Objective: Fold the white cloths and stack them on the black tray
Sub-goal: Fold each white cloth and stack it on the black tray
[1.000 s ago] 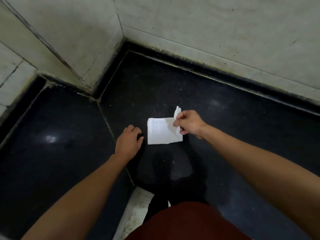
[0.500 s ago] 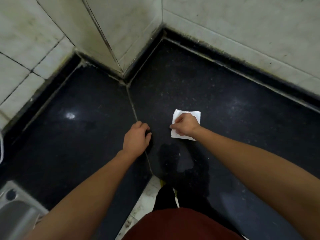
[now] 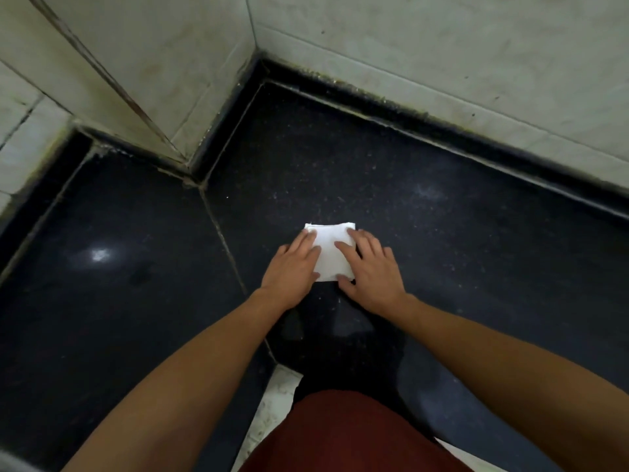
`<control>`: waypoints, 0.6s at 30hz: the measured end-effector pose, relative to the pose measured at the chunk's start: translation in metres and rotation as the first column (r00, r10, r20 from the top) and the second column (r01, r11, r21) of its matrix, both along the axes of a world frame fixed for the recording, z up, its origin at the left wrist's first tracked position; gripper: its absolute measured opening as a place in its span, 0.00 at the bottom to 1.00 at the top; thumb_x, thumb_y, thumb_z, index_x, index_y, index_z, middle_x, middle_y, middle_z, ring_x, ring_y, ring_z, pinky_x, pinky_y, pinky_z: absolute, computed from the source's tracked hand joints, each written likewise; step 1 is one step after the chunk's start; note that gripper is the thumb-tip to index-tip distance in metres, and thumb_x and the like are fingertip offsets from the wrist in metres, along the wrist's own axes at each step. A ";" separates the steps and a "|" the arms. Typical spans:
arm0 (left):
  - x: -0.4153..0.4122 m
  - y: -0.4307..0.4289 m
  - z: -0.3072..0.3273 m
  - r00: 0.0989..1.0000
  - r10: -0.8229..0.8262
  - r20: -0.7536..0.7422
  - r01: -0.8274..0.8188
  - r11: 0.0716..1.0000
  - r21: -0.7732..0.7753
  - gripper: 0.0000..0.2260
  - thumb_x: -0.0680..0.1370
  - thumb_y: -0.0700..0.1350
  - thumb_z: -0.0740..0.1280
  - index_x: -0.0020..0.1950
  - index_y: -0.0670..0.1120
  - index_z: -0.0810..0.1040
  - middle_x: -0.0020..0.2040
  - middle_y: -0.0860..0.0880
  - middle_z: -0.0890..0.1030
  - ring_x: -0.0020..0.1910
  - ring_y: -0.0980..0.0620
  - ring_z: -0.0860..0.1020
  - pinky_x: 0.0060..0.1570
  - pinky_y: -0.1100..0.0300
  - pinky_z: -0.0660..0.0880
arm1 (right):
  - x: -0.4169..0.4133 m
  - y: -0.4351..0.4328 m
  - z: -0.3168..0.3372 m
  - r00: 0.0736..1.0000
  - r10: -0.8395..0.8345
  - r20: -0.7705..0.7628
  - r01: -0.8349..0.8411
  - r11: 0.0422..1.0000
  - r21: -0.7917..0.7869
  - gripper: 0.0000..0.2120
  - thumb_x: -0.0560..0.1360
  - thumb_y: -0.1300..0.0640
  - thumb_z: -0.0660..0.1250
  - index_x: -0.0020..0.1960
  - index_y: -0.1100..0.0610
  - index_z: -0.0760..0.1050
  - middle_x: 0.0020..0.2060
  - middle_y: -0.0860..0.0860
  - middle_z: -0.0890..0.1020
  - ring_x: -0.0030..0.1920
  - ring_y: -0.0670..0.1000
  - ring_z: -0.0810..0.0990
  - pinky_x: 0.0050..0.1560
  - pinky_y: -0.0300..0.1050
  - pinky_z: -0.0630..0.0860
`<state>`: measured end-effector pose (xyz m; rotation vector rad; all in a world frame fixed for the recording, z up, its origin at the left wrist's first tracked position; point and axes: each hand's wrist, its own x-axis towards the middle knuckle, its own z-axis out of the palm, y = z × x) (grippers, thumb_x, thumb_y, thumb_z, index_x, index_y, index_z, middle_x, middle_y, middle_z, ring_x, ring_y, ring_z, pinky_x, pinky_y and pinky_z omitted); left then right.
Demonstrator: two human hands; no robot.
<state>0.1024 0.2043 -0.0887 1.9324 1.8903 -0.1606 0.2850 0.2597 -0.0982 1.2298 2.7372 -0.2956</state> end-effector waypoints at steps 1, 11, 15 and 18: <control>0.000 -0.001 -0.001 1.000 -0.004 -0.001 0.004 1.000 -0.004 0.23 0.80 0.51 0.61 0.74 0.46 0.62 0.79 0.47 0.48 0.78 0.50 0.45 0.72 0.53 0.56 | 0.000 0.002 -0.002 1.000 0.012 0.017 -0.013 1.000 0.027 0.29 0.70 0.41 0.67 0.68 0.52 0.70 0.73 0.55 0.67 0.72 0.58 0.65 0.56 0.55 0.72; -0.003 -0.003 -0.007 1.000 0.005 0.012 -0.005 1.000 -0.015 0.26 0.81 0.52 0.59 0.77 0.46 0.58 0.80 0.49 0.46 0.78 0.52 0.44 0.73 0.53 0.53 | 0.035 0.018 0.001 0.998 0.066 0.010 -0.067 0.993 0.097 0.25 0.78 0.43 0.53 0.67 0.56 0.73 0.72 0.53 0.69 0.73 0.56 0.65 0.59 0.55 0.71; -0.003 -0.002 -0.006 1.000 0.007 0.029 -0.007 1.000 -0.009 0.27 0.81 0.53 0.60 0.77 0.46 0.58 0.80 0.49 0.47 0.78 0.52 0.44 0.73 0.54 0.53 | 0.026 0.016 -0.008 0.934 0.333 -0.132 -0.316 0.939 0.132 0.09 0.73 0.54 0.70 0.52 0.55 0.82 0.60 0.53 0.80 0.61 0.57 0.77 0.49 0.52 0.76; -0.005 -0.002 -0.007 0.999 -0.006 0.032 0.006 1.000 -0.005 0.27 0.81 0.53 0.60 0.77 0.46 0.57 0.80 0.49 0.46 0.78 0.52 0.44 0.74 0.54 0.53 | 0.046 0.011 -0.018 0.913 0.370 -0.170 -0.359 0.929 0.089 0.08 0.71 0.56 0.72 0.50 0.55 0.82 0.55 0.53 0.81 0.55 0.57 0.79 0.44 0.51 0.76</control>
